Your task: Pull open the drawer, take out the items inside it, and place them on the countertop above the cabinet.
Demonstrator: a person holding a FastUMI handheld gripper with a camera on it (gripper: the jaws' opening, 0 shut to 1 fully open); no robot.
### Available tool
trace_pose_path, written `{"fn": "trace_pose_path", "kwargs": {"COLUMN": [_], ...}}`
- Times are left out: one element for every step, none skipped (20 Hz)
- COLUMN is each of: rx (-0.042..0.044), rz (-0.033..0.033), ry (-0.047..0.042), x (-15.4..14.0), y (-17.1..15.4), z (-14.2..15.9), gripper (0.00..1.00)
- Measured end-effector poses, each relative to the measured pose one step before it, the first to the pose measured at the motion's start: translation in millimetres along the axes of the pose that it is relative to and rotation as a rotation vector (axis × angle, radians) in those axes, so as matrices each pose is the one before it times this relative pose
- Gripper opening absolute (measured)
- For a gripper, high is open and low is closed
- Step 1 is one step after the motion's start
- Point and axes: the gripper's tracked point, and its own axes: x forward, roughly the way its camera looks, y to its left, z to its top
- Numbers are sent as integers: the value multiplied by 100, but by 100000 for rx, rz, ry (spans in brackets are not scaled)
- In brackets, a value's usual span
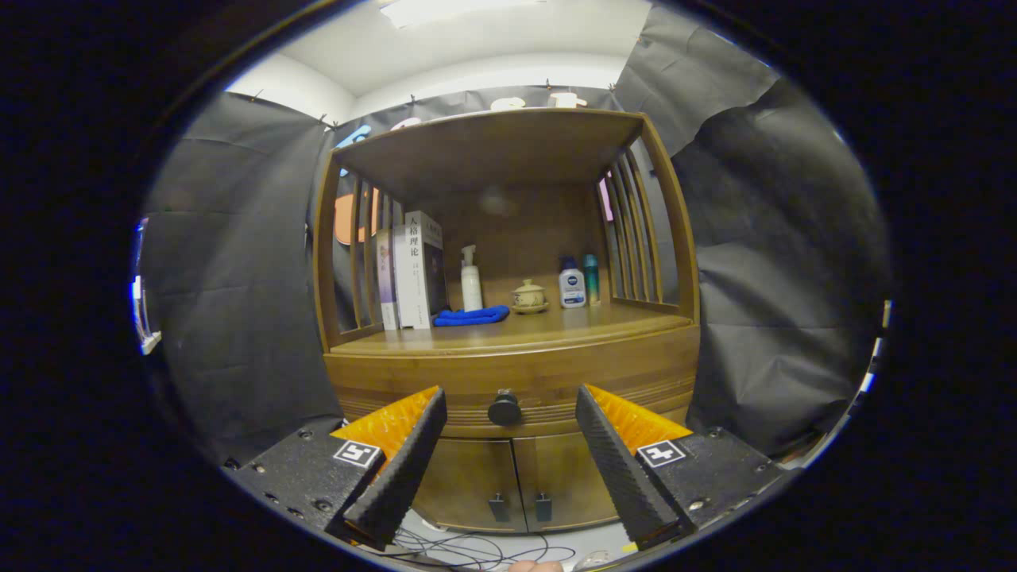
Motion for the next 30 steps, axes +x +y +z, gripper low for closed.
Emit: {"fn": "trace_pose_path", "kwargs": {"rx": [-34, 0, -168, -130, 1, 222, 232, 397, -31, -643, -1122, -1487, -1333, -1221, -1448, -1830, -1700, -2007, -1403, -581, 238, 385, 639, 891, 478, 69, 177, 443, 1020, 1192], "rz": [-269, 117, 0, -260, -305, -317, -273, 14, 8, 216, 228, 438, 699, 292, 300, -93, -78, -1472, -831, -193, 406, 222, -451, -62, -167, -40, -744, -219, -389, 760], "ry": [82, 169, 252, 115, 171, 362, 808, 322, 549, 347, 408, 736, 580, 418, -16, 762, -81, -94, -176, 501, 402, 668, 1175, 593, 1199, 1146, 815, 1337, 622, -209], "x": [41, 134, 1, 122, 210, 310, 241, 316, 256, 401, 591, 620, 592, 823, 1056, 974, 1138, 1062, 848, 726, 685, 748, 715, 536, 494, 382, 359, 314, 247, 99], "y": [-44, -59, 5, -168, -210, -182, -180, -14, -4, 100, 137, 286, 334, 295, 198, 161, 181, -67, -76, 176, 278, 95, -168, -17, 1, -2, -251, -99, -92, 62], "z": [-93, -72, -92, 10, -123, -124, -374, -166, -229, -160, -186, -193, -270, -129, -175, -269, -266, -150, -332, -286, -403, -368, -555, -332, -487, -438, -398, -362, -203, 74], "gripper": [100, 100, 100, 100, 100, 100, 100, 100, 100, 100, 100, 100, 100, 100, 100, 100, 100, 100, 100, 100, 100, 100, 100, 100, 100, 100, 100, 100, 100, 95]}}
